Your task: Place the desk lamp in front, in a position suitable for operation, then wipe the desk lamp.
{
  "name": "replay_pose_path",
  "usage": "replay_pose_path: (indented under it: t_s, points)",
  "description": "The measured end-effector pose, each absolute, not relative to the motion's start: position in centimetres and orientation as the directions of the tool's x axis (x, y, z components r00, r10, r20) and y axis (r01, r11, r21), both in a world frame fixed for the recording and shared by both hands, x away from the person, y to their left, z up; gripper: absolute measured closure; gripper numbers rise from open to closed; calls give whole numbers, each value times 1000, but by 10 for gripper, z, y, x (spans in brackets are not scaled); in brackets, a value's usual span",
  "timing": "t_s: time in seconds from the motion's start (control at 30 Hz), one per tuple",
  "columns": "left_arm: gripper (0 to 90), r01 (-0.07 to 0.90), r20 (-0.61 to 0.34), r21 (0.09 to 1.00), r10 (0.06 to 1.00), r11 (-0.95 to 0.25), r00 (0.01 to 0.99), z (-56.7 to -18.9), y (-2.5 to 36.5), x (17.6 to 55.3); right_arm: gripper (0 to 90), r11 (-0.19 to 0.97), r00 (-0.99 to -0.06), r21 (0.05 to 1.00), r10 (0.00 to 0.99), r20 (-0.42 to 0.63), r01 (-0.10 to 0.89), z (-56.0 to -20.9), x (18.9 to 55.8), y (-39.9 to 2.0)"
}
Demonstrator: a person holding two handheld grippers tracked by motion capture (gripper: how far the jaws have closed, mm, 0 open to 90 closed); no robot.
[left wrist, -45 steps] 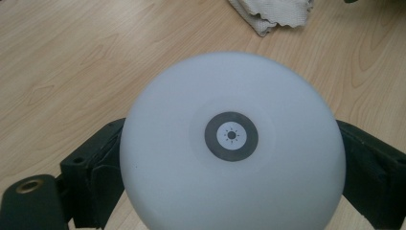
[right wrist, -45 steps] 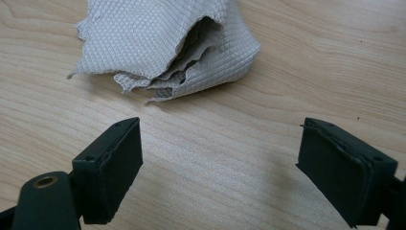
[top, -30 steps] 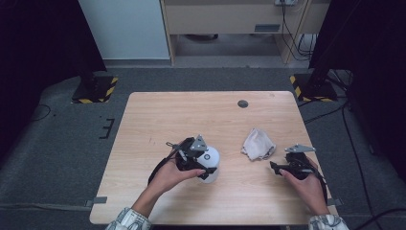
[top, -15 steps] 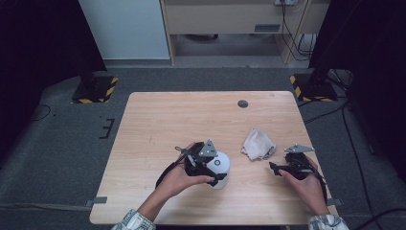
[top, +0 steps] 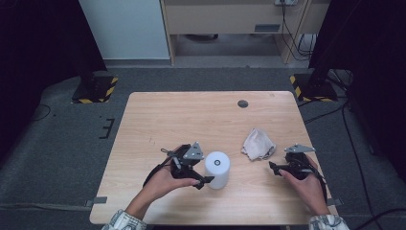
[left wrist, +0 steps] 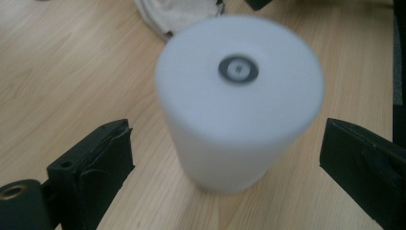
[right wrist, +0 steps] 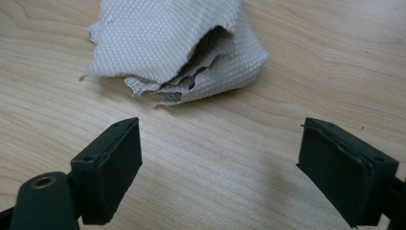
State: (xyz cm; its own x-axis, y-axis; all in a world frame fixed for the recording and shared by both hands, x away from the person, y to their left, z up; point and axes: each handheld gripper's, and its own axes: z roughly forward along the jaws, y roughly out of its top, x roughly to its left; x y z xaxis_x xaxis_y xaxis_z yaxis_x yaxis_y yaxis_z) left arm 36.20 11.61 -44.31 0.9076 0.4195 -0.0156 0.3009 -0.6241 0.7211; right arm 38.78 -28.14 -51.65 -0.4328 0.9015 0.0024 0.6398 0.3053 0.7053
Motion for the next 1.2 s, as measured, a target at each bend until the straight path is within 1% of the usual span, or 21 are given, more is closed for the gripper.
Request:
replay_pose_path:
  t_s: [0.03, 0.07, 0.17, 0.23, 0.3, 0.4, 0.47, 0.57, 0.7, 0.8, 0.87, 0.9, 1.0, 1.03, 1.07, 1.1, 1.13, 1.2]
  points:
    - [38, 320, -5, 710, 450, -627, 893, -448, 130, 363, 174, 304, -440, 714, 898, 7, 631, -514, 387, -280]
    - [38, 320, -5, 710, 450, -627, 893, -448, 130, 363, 174, 304, -440, 714, 898, 7, 631, -514, 387, -280]
    - [38, 374, -1, 704, 526, -604, 851, -457, 156, 372, 212, 303, -451, 736, 893, 3, 605, -509, 387, -276]
    - [38, 395, 5, 698, 556, -597, 831, -460, 165, 376, 256, 310, -469, 752, 883, 0, 582, -505, 389, -274]
    - [41, 420, 9, 696, 592, -582, 806, -464, 176, 382, 341, 327, -493, 762, 870, -11, 559, -501, 392, -270]
    - [43, 451, 1, 692, 626, -564, 780, -471, 190, 388, 405, 343, -508, 764, 861, -23, 546, -495, 401, -265]
    - [44, 465, 5, 681, 639, -565, 769, -476, 197, 390, 459, 327, -508, 765, 861, 0, 555, -491, 407, -262]
    - [48, 489, -4, 681, 666, -544, 746, -482, 204, 391, 539, 362, -517, 759, 855, -39, 541, -485, 419, -253]
    - [50, 524, -27, 682, 699, -510, 715, -488, 211, 388, 592, 395, -545, 769, 835, -73, 503, -480, 434, -243]
    - [54, 532, -25, 676, 706, -510, 707, -491, 213, 386, 708, 409, -551, 773, 830, -94, 485, -478, 442, -237]
    - [57, 536, -19, 672, 711, -511, 703, -492, 215, 384, 767, 404, -549, 775, 831, -90, 485, -480, 448, -235]
    - [58, 536, -17, 670, 712, -513, 702, -492, 215, 384, 813, 403, -553, 775, 829, -83, 486, -483, 453, -234]
    - [60, 539, -17, 674, 718, -506, 695, -492, 216, 384, 817, 410, -559, 770, 825, -84, 489, -486, 456, -231]
    - [60, 538, -16, 675, 718, -506, 696, -492, 215, 384, 806, 414, -560, 766, 824, -86, 492, -487, 457, -231]
    - [61, 536, -15, 675, 716, -507, 698, -492, 215, 384, 773, 413, -555, 761, 828, -85, 500, -490, 458, -230]
    - [62, 534, -13, 672, 713, -512, 701, -493, 214, 384, 708, 406, -547, 760, 834, -79, 508, -491, 459, -230]
    - [62, 533, -12, 671, 711, -516, 703, -493, 213, 384, 622, 401, -542, 759, 837, -76, 513, -493, 460, -230]
    - [63, 533, -8, 665, 708, -523, 706, -494, 212, 384, 497, 392, -527, 753, 847, -71, 528, -496, 462, -229]
